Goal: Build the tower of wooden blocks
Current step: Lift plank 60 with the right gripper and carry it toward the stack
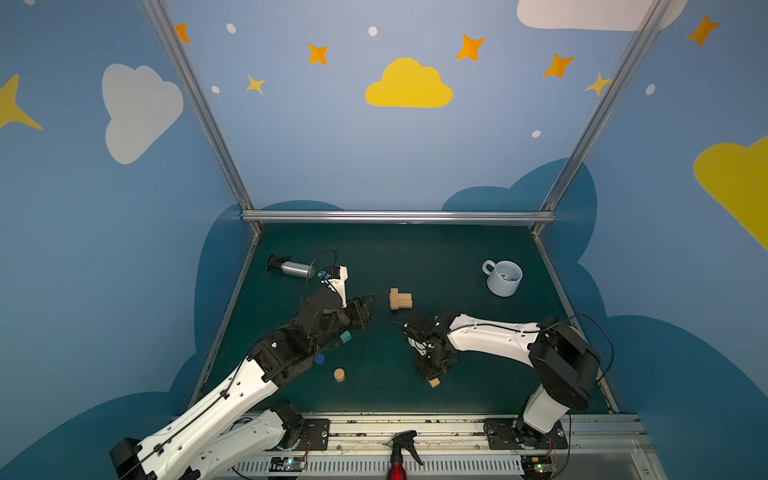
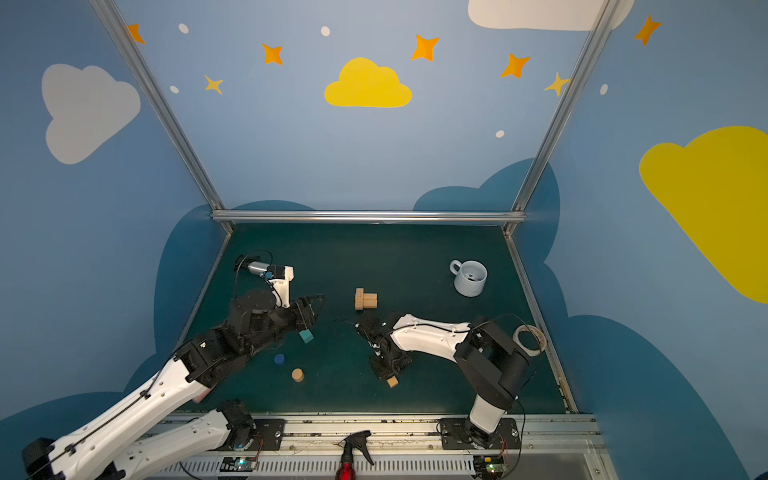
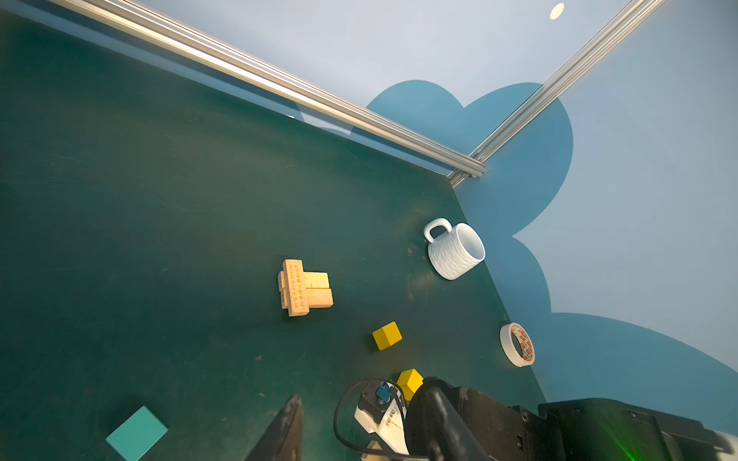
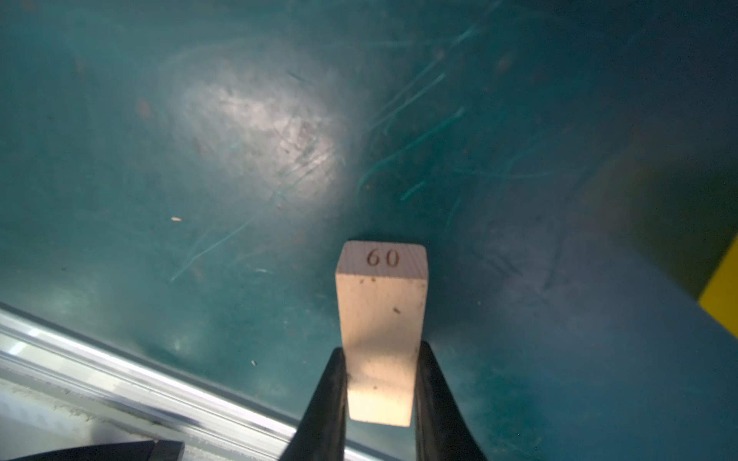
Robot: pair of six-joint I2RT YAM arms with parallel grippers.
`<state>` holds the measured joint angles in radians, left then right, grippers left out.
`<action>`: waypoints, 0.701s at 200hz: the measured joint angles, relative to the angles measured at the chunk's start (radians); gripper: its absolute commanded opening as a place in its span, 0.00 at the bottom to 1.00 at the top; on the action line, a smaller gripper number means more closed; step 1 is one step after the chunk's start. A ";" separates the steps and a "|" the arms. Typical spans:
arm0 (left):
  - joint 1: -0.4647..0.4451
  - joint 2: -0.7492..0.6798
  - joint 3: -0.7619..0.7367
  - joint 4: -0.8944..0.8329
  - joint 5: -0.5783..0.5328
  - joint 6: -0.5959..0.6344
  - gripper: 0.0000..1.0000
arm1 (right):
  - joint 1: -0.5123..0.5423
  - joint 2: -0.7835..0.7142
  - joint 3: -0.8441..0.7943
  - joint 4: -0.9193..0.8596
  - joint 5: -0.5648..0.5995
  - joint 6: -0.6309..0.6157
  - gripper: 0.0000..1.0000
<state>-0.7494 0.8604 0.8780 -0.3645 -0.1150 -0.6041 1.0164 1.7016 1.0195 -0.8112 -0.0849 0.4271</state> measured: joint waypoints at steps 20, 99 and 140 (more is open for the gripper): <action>0.000 0.000 0.000 0.000 -0.001 0.000 0.49 | 0.001 0.000 0.000 0.000 0.003 0.004 0.27; -0.004 0.000 0.000 -0.006 -0.004 0.000 0.49 | 0.009 0.014 0.002 0.004 0.014 0.015 0.18; -0.004 0.000 0.000 -0.006 -0.011 -0.003 0.49 | 0.011 0.013 0.014 -0.015 0.043 0.025 0.12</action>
<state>-0.7532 0.8600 0.8783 -0.3706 -0.1261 -0.6067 1.0279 1.7149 1.0336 -0.8261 -0.0414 0.4522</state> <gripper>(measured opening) 0.492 0.225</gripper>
